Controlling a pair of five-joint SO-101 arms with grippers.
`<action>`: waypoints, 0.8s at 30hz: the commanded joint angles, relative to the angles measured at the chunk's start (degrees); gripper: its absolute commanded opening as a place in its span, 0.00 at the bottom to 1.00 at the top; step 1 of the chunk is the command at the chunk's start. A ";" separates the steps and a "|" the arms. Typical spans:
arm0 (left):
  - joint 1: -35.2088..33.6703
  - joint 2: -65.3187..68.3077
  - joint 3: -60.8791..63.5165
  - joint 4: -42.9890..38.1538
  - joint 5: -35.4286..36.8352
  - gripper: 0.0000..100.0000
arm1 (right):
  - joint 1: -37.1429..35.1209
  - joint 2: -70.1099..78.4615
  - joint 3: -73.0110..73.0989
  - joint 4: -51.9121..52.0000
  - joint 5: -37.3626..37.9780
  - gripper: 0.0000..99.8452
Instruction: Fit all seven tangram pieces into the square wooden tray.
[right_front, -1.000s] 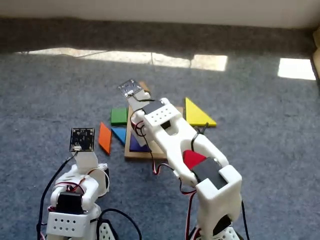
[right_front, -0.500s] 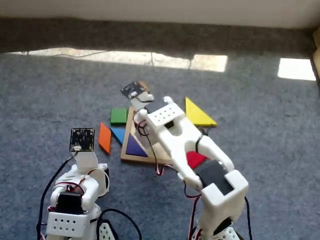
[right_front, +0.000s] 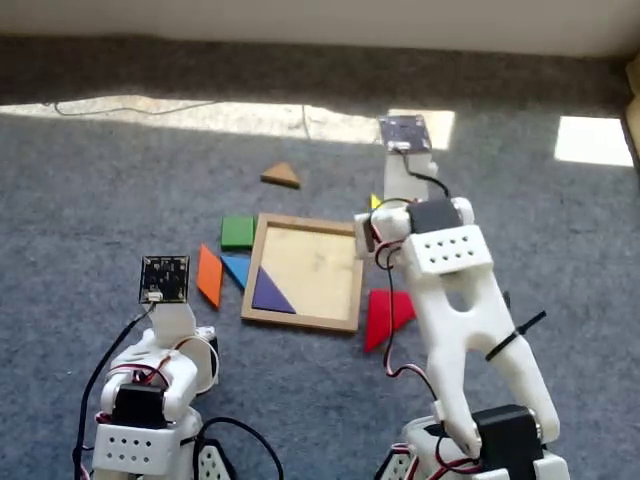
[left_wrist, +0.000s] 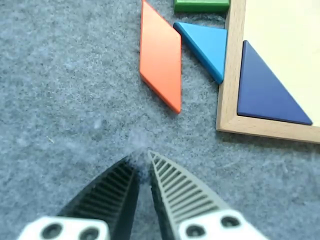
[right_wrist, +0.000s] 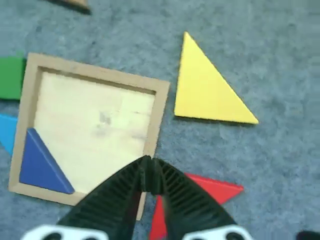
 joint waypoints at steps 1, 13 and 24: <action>-0.13 -1.98 1.19 0.26 -0.18 0.00 | 0.92 -3.03 2.33 0.04 -7.65 0.11; -0.13 -1.98 1.19 0.26 -0.18 0.00 | 0.66 -2.95 9.27 0.04 -37.27 0.31; -0.13 -1.98 1.19 0.26 -0.18 0.00 | -2.68 4.79 9.19 -6.02 -42.37 0.40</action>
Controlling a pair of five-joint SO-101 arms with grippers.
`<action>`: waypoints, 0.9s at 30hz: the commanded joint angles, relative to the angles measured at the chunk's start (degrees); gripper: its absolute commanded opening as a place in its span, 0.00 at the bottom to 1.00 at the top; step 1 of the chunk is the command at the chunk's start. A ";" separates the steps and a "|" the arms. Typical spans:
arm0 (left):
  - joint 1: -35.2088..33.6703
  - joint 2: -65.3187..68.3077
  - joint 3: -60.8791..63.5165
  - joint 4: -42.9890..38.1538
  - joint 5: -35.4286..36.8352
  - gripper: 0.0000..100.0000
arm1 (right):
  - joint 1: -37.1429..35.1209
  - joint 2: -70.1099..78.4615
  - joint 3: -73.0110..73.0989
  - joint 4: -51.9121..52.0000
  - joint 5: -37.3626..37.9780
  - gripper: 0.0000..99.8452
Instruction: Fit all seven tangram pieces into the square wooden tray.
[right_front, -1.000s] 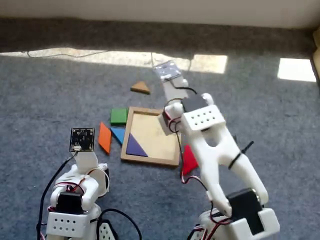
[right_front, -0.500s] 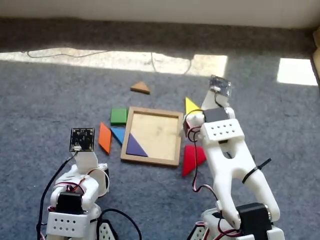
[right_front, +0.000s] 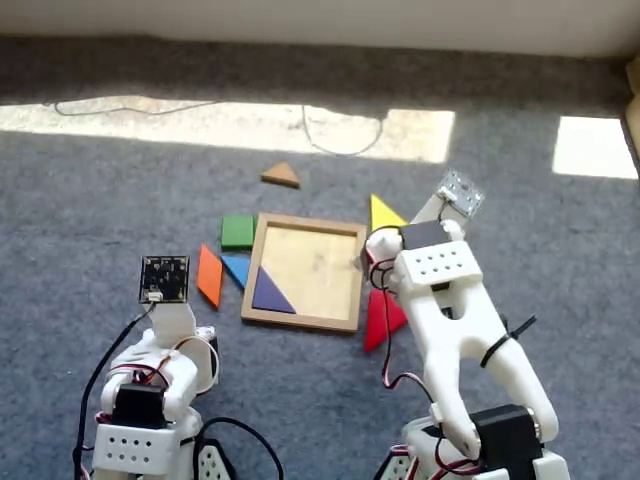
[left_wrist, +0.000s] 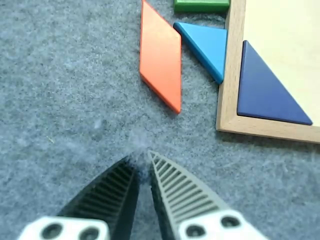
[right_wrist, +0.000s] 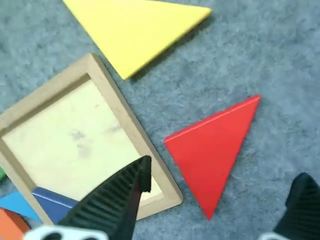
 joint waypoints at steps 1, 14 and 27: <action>-0.13 -1.98 1.19 0.26 -0.18 0.00 | -0.75 6.11 -0.66 -3.91 -1.14 0.40; -0.13 -1.98 1.19 0.26 -0.18 0.00 | -0.40 19.91 -6.02 -4.44 -5.01 0.40; -0.13 -1.98 1.19 0.26 -0.18 0.00 | 1.54 22.29 -5.67 -4.26 -4.66 0.40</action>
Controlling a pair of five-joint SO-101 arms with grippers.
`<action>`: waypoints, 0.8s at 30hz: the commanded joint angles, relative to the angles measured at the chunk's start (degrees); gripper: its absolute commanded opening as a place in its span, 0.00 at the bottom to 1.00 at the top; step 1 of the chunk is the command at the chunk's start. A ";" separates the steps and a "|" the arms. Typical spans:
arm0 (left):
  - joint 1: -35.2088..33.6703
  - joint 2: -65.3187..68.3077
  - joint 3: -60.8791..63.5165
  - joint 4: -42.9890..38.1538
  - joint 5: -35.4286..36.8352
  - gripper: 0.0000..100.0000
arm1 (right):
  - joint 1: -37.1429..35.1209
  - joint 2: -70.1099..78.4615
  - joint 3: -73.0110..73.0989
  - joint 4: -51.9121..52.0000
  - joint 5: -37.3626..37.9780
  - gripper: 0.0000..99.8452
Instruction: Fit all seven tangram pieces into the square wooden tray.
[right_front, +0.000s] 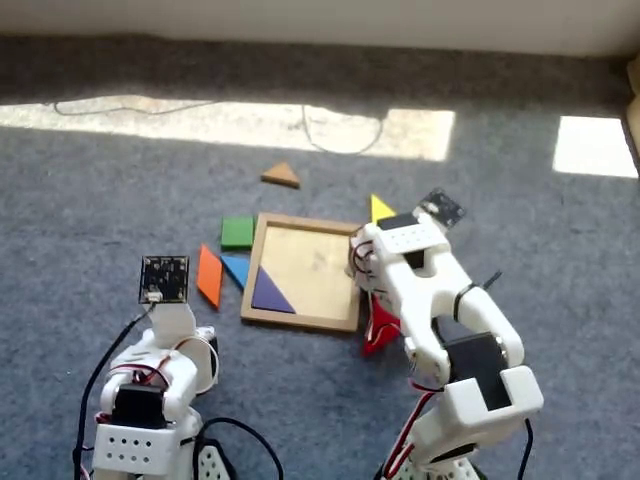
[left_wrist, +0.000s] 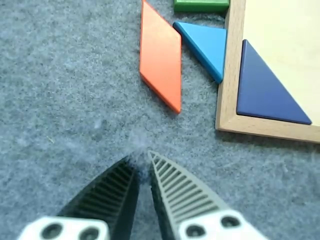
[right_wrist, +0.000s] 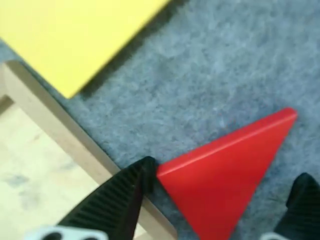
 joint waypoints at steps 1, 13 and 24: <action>-0.13 -1.98 1.19 0.26 -0.18 0.00 | 1.27 0.48 -0.84 0.22 -0.18 0.40; -0.13 -1.98 1.19 0.26 -0.18 0.00 | 2.24 0.48 -1.19 4.00 -0.09 0.32; -0.13 -1.98 1.19 0.26 -0.18 0.00 | 7.87 0.31 -5.14 6.02 4.84 0.25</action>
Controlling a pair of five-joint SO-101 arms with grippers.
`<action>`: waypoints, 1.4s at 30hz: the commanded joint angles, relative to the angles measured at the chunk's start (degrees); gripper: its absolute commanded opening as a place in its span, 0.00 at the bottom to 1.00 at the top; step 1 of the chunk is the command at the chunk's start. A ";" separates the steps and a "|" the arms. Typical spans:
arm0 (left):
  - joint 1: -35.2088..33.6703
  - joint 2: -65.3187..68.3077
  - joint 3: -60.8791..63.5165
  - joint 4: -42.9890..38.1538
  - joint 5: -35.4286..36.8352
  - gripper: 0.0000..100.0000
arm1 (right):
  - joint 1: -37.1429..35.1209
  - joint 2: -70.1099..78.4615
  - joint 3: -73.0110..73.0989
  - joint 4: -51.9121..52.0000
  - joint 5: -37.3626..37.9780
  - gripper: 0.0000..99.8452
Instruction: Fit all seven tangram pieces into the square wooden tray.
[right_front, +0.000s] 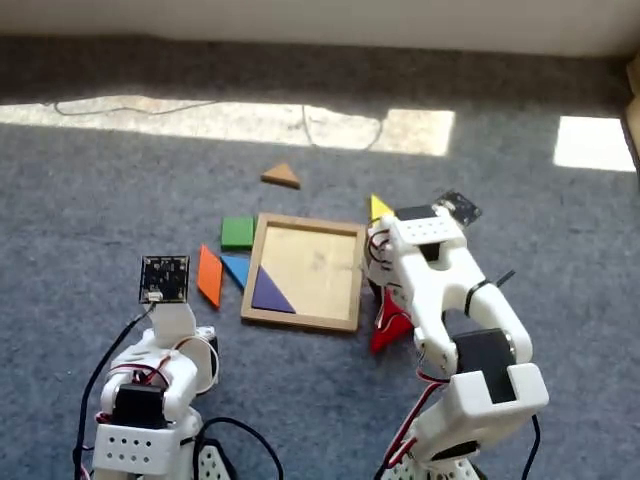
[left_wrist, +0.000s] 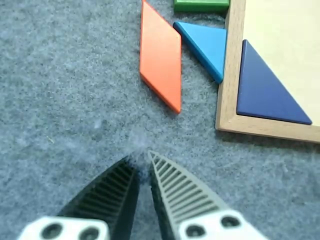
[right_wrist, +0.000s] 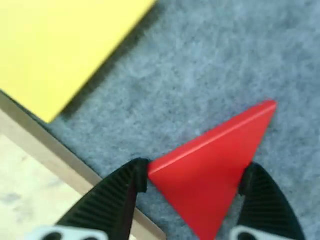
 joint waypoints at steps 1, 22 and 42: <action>-0.13 -1.98 1.19 0.26 -0.18 0.00 | 3.03 -0.13 -2.77 2.86 3.52 0.25; -0.13 -1.98 1.19 0.26 -0.18 0.00 | 2.86 -6.73 -6.11 7.96 12.57 0.26; -0.13 -1.98 1.19 0.26 -0.18 0.00 | 1.98 3.38 -7.78 3.82 1.85 0.26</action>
